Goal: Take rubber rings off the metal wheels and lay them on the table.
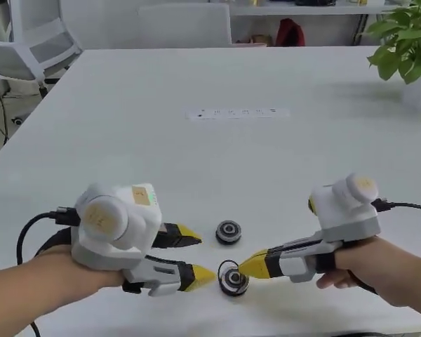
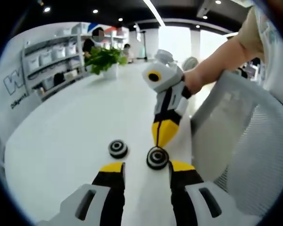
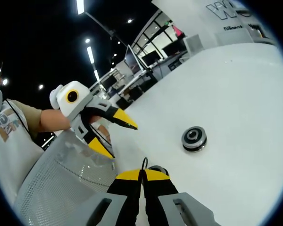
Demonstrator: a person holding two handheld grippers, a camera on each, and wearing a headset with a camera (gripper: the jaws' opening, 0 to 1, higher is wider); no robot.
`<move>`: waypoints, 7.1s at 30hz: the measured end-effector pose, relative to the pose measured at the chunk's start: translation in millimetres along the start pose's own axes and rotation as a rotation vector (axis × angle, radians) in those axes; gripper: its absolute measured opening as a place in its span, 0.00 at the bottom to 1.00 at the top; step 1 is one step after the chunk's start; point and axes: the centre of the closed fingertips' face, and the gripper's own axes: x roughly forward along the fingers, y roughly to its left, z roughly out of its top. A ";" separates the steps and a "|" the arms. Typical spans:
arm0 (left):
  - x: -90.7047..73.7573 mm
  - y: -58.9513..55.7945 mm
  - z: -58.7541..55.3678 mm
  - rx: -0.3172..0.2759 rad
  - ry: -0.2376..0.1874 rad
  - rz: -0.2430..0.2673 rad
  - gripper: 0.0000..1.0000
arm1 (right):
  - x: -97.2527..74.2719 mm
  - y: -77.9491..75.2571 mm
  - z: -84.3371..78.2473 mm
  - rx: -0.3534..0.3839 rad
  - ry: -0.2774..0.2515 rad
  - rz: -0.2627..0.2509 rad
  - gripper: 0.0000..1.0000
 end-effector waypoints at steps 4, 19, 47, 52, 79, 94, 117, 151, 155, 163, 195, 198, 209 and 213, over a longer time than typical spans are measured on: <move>-9.2 8.4 -3.6 -0.015 -0.008 0.029 0.42 | -0.6 -0.1 5.7 -0.001 -0.009 0.000 0.00; -36.4 19.1 -20.1 -0.074 -0.025 0.084 0.53 | 13.0 5.7 30.1 -0.021 -0.022 0.027 0.00; -65.9 32.5 -39.2 -0.143 -0.036 0.195 0.67 | 62.6 -4.4 40.8 -0.083 0.012 -0.030 0.00; -67.0 32.7 -42.1 -0.141 -0.029 0.193 0.66 | 65.9 -11.1 36.4 -0.082 0.033 -0.051 0.00; -64.3 31.4 -37.2 -0.136 -0.018 0.179 0.65 | 55.0 -18.4 38.6 -0.223 0.063 -0.130 0.31; -45.7 30.0 -24.7 -0.101 -0.013 0.124 0.64 | 26.6 -6.0 38.8 -0.236 0.021 -0.113 0.34; -6.9 12.8 -3.9 -0.042 -0.007 0.041 0.61 | -10.6 -10.2 12.6 -0.246 0.029 -0.130 0.39; 39.7 -13.2 -9.0 -0.049 0.048 -0.065 0.49 | -0.1 -17.9 -29.0 -0.342 0.119 -0.106 0.29; 43.9 -15.8 -10.4 -0.050 0.054 -0.070 0.45 | 1.5 -17.1 -30.0 -0.347 0.119 -0.101 0.28; 51.2 -20.8 -13.0 -0.056 0.066 -0.082 0.39 | 5.0 -17.6 -32.7 -0.368 0.131 -0.097 0.26; 67.7 -29.4 -15.4 0.019 0.054 -0.074 0.16 | 6.0 -20.0 -33.3 -0.376 0.121 -0.108 0.22; 68.3 -28.3 -14.7 0.012 0.055 -0.061 0.15 | 7.3 -19.7 -33.2 -0.386 0.122 -0.110 0.24; 68.4 -26.9 -15.6 0.036 0.055 -0.047 0.13 | 6.6 -18.6 -33.7 -0.482 0.138 -0.119 0.22; 69.1 -26.7 -15.0 0.035 0.053 -0.043 0.13 | 6.5 -19.2 -34.2 -0.514 0.149 -0.123 0.21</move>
